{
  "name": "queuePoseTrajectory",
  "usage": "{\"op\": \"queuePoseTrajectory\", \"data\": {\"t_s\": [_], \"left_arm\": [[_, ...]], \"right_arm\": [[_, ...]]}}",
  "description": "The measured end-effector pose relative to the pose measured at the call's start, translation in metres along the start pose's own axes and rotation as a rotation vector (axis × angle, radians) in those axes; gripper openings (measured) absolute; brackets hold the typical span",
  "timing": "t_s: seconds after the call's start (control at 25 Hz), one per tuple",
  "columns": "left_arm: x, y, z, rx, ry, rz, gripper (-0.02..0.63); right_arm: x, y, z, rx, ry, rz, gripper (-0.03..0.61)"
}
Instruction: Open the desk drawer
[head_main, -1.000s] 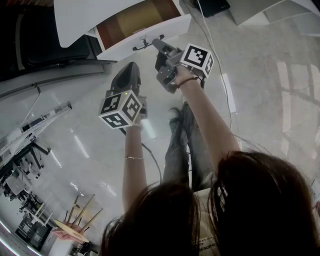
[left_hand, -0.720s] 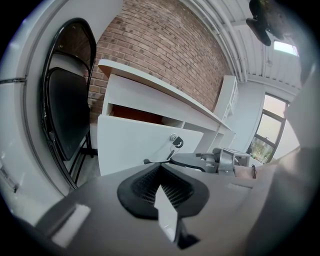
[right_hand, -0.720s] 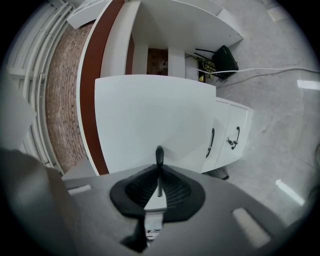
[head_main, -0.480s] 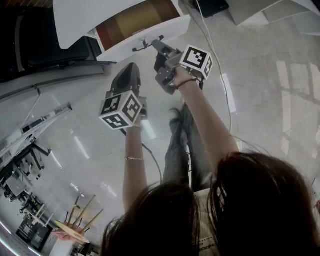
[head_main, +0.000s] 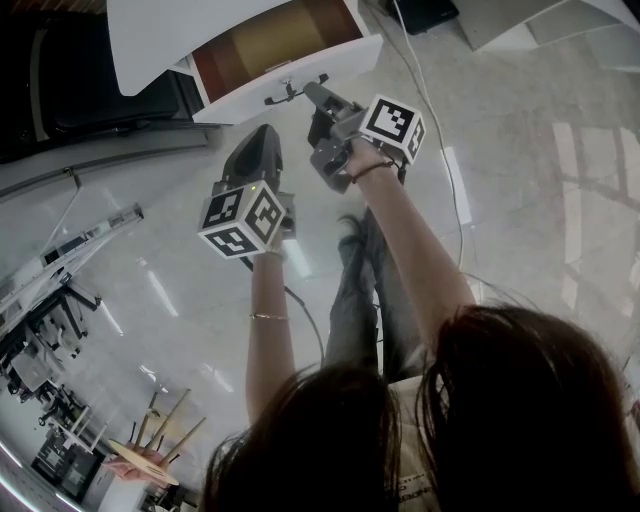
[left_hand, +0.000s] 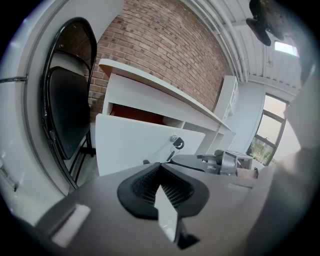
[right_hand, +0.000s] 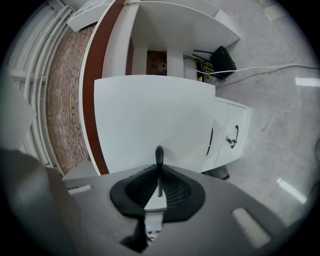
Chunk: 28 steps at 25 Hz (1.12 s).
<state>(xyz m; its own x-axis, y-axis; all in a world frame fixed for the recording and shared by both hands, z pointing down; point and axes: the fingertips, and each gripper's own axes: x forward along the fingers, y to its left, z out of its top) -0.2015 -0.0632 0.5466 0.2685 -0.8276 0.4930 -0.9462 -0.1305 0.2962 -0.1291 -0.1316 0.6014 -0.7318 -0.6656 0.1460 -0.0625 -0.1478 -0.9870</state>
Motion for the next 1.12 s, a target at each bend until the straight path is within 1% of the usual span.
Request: {"op": "queuePoseTrajectory", "data": {"t_s": [0.88,1.12], "left_arm": [[0.0034,0.0020,-0.0049,-0.014,0.024,-0.016,-0.002],[0.0039,0.0027,-0.0038,-0.011,0.028,-0.021,-0.002]], "right_arm": [[-0.0006,-0.0018,0.0005,0.005,-0.012,-0.016,0.026],[0.0003,-0.0020,-0.0001,-0.004,0.000,-0.013,0.026]]}}
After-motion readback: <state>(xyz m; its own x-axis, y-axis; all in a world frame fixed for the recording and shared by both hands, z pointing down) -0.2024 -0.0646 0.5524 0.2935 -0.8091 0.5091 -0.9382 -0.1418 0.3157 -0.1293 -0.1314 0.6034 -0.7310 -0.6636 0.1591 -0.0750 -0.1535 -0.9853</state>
